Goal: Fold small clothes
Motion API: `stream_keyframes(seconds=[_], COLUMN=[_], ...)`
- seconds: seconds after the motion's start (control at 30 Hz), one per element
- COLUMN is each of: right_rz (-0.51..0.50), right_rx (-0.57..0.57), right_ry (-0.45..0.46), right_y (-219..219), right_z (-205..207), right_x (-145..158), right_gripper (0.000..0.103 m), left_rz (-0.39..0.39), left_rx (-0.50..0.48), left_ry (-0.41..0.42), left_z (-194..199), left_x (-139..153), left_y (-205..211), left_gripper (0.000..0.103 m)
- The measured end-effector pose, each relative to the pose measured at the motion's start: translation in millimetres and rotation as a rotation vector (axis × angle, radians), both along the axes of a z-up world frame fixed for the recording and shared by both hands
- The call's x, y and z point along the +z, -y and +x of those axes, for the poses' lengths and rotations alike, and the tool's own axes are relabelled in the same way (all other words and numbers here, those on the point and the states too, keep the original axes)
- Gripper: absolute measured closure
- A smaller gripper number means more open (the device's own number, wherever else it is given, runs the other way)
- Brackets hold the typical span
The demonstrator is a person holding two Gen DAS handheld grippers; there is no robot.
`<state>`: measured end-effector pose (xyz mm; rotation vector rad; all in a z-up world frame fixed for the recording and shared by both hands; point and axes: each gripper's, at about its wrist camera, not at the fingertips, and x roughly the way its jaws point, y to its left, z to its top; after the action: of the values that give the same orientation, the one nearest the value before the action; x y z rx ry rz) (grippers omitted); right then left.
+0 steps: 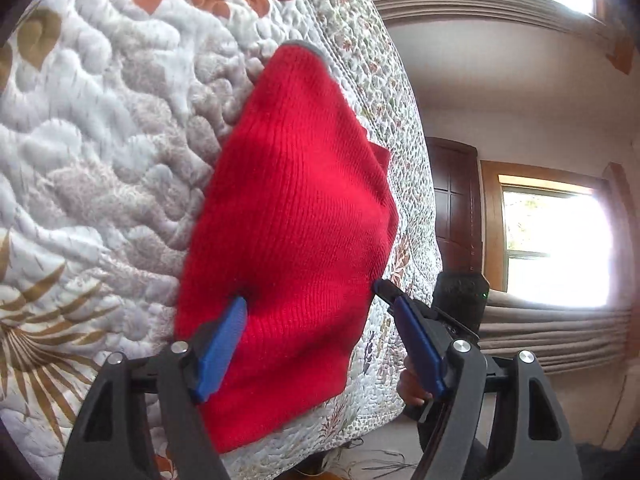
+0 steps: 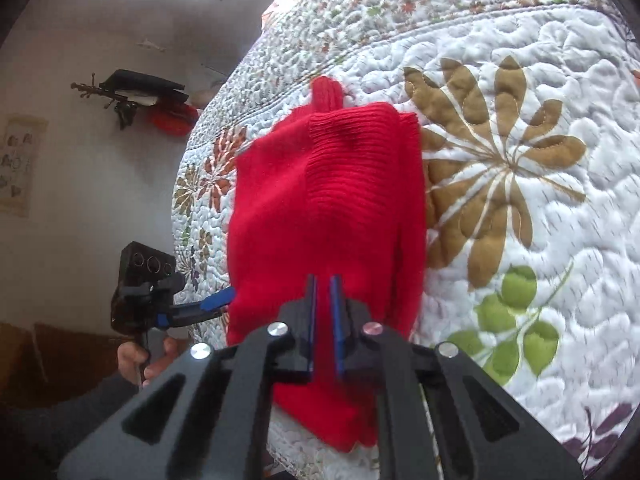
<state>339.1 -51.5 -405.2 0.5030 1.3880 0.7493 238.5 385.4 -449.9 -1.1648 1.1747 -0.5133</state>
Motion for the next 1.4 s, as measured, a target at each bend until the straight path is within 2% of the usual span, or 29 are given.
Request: stream_keyframes(seconds=[0.07,0.13,0.23,0.3,0.37,0.47,0.53,0.6,0.63,0.7,0.77,0.87,0.9,0.93,0.97,1.0,1.03,1.07,1.13,1.17,1.23,1.4], right_rz=[0.001,-0.029,-0.117,-0.112,-0.112,-0.092,-0.111,-0.177,-0.224,-0.25,-0.25,-0.257,-0.259,-0.265,-0.288,-0.329,-0.379,-0.42,-0.503,-0.548,-0.608,-0.637], right_rx=[0.015,0.026,-0.035,-0.077,-0.081,-0.056,-0.034,-0.021,-0.015,-0.036,-0.059,-0.071,-0.08,-0.088,-0.097,-0.101,-0.103,-0.106,-0.107,-0.106,-0.101,-0.103], right_ry=[-0.022,-0.06,-0.109,-0.128,-0.099,-0.078,-0.103,-0.129,-0.128,-0.151,-0.15,-0.123,-0.112,-0.099,-0.08,-0.058,-0.027,0.012,0.104,0.148,0.237,0.359], right_y=[-3.6,-6.7,5.5,12.8,12.8,7.1,0.7,-2.4,-2.0,2.2,6.7,6.6,7.7,4.4,3.7,4.6,5.0,1.7,-2.6,-5.9,-12.6,-17.5], right_z=[-20.2,-34.7,-42.0,-47.4,-56.5,-76.1,-88.2,-94.1,-97.4,-101.8,-104.8,-110.0,-112.9,-114.8,-120.4,-124.8,-131.1,-138.7,-155.6,-164.0,-180.7,-210.8], right_x=[0.4,-13.3,-39.9,-37.1,-15.9,4.6,-3.2,-18.4,-26.3,-37.3,-30.8,-6.7,4.6,14.9,31.3,45.8,65.5,85.7,128.4,147.9,186.5,257.1], right_gripper=[0.095,0.095,0.103,0.103,0.093,0.092,0.092,0.092,0.099,0.103,0.103,0.092,0.089,0.081,0.067,0.057,0.039,0.029,0.022,0.011,0.008,0.008], left_rz=[0.009,0.048,0.143,0.182,0.136,0.073,0.056,0.068,0.069,0.062,0.052,0.029,0.03,0.035,0.055,0.102,0.15,0.21,0.342,0.429,0.597,0.784], left_rx=[-0.013,-0.041,-0.094,-0.133,-0.131,-0.151,-0.184,-0.205,-0.212,-0.218,-0.208,-0.191,-0.19,-0.189,-0.192,-0.198,-0.203,-0.205,-0.206,-0.206,-0.205,-0.104], left_ry=[0.0,-0.004,-0.01,0.0,0.066,0.136,0.099,0.036,0.0,-0.054,-0.053,-0.045,-0.038,-0.028,-0.018,-0.003,0.009,0.022,0.041,0.048,0.076,0.18], left_z=[-1.1,2.3,15.5,20.4,17.2,4.4,-3.1,-9.4,-12.8,-18.7,-20.6,-21.1,-25.2,-30.4,-33.9,-39.2,-45.1,-52.7,-69.2,-79.8,-98.4,-151.7], left_x=[-1.7,-2.3,0.9,12.4,35.9,57.2,45.5,20.4,6.5,-19.0,-24.7,-12.0,-4.3,5.7,18.4,36.9,55.7,77.4,119.2,142.7,185.5,289.2], left_y=[1.0,6.7,24.3,30.9,27.3,24.0,26.9,28.6,29.1,30.6,32.9,33.1,31.8,29.0,28.5,27.2,25.9,24.6,23.4,24.8,30.2,38.0], left_gripper=[0.027,0.027,0.027,0.027,0.029,0.028,0.028,0.028,0.028,0.031,0.031,0.029,0.029,0.026,0.025,0.024,0.019,0.014,0.003,0.004,0.004,0.004])
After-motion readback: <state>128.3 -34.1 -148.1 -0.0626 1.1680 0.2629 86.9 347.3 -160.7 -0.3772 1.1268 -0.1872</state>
